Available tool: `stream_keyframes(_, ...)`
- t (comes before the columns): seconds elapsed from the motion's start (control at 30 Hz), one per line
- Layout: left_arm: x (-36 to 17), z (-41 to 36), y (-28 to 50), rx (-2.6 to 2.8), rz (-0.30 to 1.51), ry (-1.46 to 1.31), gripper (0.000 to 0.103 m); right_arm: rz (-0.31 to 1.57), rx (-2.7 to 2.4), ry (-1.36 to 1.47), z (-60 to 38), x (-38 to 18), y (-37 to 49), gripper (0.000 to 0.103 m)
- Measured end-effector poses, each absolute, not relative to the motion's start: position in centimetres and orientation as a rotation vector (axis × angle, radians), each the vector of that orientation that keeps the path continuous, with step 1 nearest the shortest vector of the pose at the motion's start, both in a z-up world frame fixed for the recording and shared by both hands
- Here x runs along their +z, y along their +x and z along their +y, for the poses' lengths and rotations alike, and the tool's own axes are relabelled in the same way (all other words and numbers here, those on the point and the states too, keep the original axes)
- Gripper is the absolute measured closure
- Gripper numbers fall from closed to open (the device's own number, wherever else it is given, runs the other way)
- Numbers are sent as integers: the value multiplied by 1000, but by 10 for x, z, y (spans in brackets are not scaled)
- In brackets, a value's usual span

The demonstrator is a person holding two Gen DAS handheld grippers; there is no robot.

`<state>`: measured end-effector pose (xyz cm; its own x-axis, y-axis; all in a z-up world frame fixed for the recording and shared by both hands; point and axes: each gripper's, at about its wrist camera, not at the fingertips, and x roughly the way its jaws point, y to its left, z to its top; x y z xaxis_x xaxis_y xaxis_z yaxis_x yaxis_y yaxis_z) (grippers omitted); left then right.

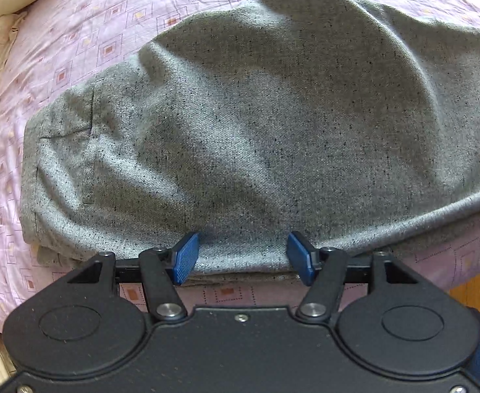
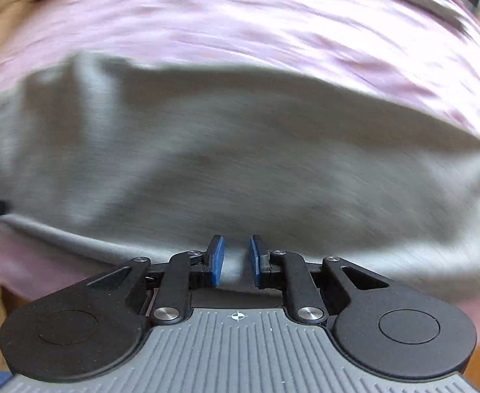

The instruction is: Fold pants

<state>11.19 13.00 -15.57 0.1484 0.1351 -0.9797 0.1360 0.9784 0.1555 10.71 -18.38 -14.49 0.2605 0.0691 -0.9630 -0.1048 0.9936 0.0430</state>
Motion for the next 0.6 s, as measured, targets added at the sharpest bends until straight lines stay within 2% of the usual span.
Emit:
stream_keyframes(0.1,-155,129,114,18,1436,217,37,1293,18,52,-229,-143,93,88)
stream_keyframes(0.23,-143,122,118,43,1442,174,44,1276,12,40,-258,-128,83,86)
stream_keyframes(0.33,-126,108,122,50,1418,109,44,1191,-2,81,-283,-115,78,85)
stream_keyframes(0.37,-121,99,124,54,1403,101,44,1156,-21,107,-296,-109,75,84)
stream_keyframes(0.47,-109,61,133,56,1370,68,44,1091,-107,200,-339,-100,73,65)
stream_keyframes(0.6,-106,-5,146,15,1356,42,44,1086,-204,299,-404,-103,68,64)
